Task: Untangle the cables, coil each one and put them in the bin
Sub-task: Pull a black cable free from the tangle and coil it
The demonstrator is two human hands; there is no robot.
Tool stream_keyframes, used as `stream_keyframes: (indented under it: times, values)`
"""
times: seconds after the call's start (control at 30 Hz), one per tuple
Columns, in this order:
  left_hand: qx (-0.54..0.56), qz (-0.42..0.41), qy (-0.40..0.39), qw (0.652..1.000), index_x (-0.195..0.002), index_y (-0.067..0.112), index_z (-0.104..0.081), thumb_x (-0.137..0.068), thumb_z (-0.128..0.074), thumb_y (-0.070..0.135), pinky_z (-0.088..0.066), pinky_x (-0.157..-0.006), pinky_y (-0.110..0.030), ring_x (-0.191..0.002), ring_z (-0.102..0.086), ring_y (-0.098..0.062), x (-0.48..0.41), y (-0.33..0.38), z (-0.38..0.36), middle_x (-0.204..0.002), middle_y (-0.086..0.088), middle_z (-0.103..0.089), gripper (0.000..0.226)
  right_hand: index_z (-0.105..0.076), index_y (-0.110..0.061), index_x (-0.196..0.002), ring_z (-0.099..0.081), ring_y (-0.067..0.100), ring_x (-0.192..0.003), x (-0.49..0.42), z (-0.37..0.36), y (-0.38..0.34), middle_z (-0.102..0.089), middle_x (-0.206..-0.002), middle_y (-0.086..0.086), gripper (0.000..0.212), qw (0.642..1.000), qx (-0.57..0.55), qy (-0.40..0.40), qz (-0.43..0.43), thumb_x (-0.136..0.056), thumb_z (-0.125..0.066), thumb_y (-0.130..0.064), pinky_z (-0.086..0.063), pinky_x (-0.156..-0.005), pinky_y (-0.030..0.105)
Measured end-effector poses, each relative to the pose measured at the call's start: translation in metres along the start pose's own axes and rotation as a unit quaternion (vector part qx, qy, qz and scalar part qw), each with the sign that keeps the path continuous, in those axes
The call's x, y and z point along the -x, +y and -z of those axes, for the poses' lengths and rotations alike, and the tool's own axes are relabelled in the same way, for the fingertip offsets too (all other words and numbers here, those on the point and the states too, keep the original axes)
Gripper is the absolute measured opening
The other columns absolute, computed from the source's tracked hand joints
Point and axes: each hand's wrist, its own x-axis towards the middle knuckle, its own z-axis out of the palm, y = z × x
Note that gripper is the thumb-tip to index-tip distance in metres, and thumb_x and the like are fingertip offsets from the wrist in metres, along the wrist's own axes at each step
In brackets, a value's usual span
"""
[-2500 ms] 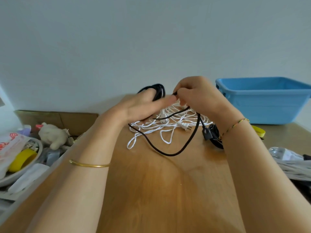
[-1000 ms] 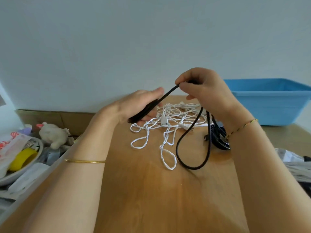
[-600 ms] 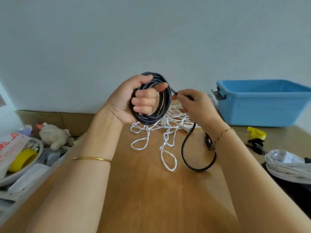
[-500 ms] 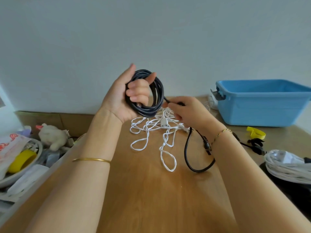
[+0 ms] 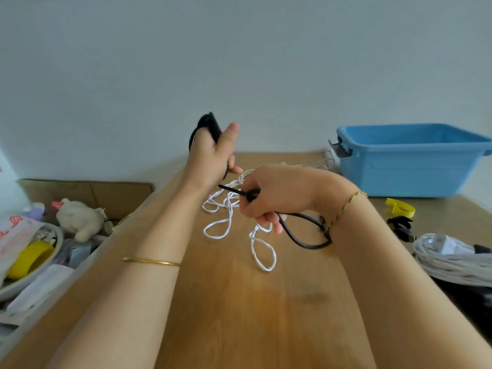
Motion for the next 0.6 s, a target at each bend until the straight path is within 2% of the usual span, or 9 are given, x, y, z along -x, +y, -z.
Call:
stream_keyframes:
  times: [0.07,0.1,0.17,0.23,0.3,0.4,0.47,0.53,0.6]
  values:
    - [-0.162,-0.025,-0.023,0.986,-0.091,0.000,-0.044,-0.091,-0.053,0.046,-0.050,-0.066,-0.037,-0.050,-0.057,-0.016,0.001,0.000,0.000,-0.056,-0.004,-0.052,0.047,-0.062,0.000,-0.085,-0.061,0.018,-0.054,0.006,0.007,0.001,-0.066,-0.063,0.008,0.012,0.999,-0.009,0.043,0.007,-0.084,-0.054,-0.008,-0.052,-0.065,0.023]
    - [-0.226,-0.015,-0.039,0.973,-0.091,0.003,-0.043,-0.090,-0.054,0.049,-0.049,-0.069,-0.039,-0.057,-0.060,-0.021,0.002,0.002,0.000,-0.060,-0.006,-0.056,0.048,-0.063,-0.002,-0.083,-0.060,0.015,-0.053,0.008,0.011,0.002,-0.066,-0.062,0.005,0.010,0.997,-0.005,0.072,0.007,-0.083,-0.054,-0.007,-0.050,-0.062,0.021]
    - [-0.292,0.033,-0.117,0.949,-0.087,0.004,-0.048,-0.083,-0.053,0.059,-0.052,-0.070,-0.044,-0.058,-0.062,-0.026,0.001,0.004,0.003,-0.059,-0.007,-0.063,0.055,-0.066,-0.004,-0.081,-0.062,0.018,-0.056,0.008,0.014,0.006,-0.069,-0.065,0.004,0.011,0.989,0.017,0.146,0.005,-0.083,-0.056,-0.008,-0.053,-0.065,0.027]
    - [-0.313,0.076,-0.210,0.923,-0.081,0.002,-0.056,-0.072,-0.044,0.076,-0.052,-0.063,-0.040,-0.049,-0.061,-0.024,0.004,0.006,0.006,-0.051,-0.005,-0.064,0.075,-0.069,-0.011,-0.081,-0.065,0.022,-0.067,0.005,0.014,0.009,-0.069,-0.069,0.003,0.010,0.969,0.072,0.236,-0.006,-0.081,-0.060,-0.015,-0.054,-0.066,0.035]
    - [-0.242,0.132,-0.241,0.930,-0.082,0.001,-0.058,-0.076,-0.041,0.078,-0.045,-0.054,-0.033,-0.044,-0.055,-0.022,0.006,0.006,0.007,-0.050,-0.001,-0.060,0.079,-0.069,-0.021,-0.086,-0.061,0.022,-0.077,0.001,0.013,0.007,-0.066,-0.080,-0.001,0.007,0.943,0.135,0.305,-0.024,-0.082,-0.064,-0.024,-0.047,-0.062,0.032]
    - [-0.048,0.222,-0.252,0.941,-0.092,0.000,-0.059,-0.093,-0.038,0.062,-0.034,-0.040,-0.023,-0.037,-0.039,-0.012,0.010,0.012,0.011,-0.048,0.003,-0.044,0.066,-0.066,-0.027,-0.094,-0.059,0.022,-0.087,-0.002,0.014,0.009,-0.064,-0.094,-0.003,0.009,0.906,0.192,0.376,-0.036,-0.088,-0.060,-0.028,-0.039,-0.062,0.029]
    - [0.023,0.240,-0.309,0.920,-0.093,-0.001,-0.060,-0.085,-0.037,0.063,-0.027,-0.036,-0.018,-0.034,-0.030,-0.007,0.011,0.019,0.016,-0.046,0.005,-0.036,0.069,-0.066,-0.025,-0.097,-0.060,0.026,-0.089,-0.004,0.016,0.015,-0.064,-0.097,0.000,0.011,0.889,0.206,0.405,-0.053,-0.091,-0.058,-0.028,-0.038,-0.062,0.030]
    - [0.045,0.245,-0.372,0.894,-0.101,-0.004,-0.060,-0.077,-0.042,0.059,-0.022,-0.033,-0.015,-0.032,-0.026,-0.004,0.013,0.023,0.021,-0.047,0.006,-0.031,0.070,-0.066,-0.025,-0.099,-0.059,0.026,-0.088,-0.007,0.014,0.021,-0.064,-0.095,0.000,0.014,0.889,0.205,0.404,-0.064,-0.092,-0.055,-0.032,-0.035,-0.061,0.029]
    - [0.048,0.256,-0.418,0.870,-0.098,-0.002,-0.062,-0.080,-0.048,0.046,-0.019,-0.032,-0.013,-0.030,-0.023,-0.001,0.014,0.026,0.024,-0.045,0.007,-0.029,0.053,-0.066,-0.026,-0.098,-0.058,0.024,-0.087,-0.011,0.009,0.026,-0.063,-0.091,-0.002,0.017,0.899,0.188,0.391,-0.061,-0.093,-0.053,-0.035,-0.035,-0.061,0.029]
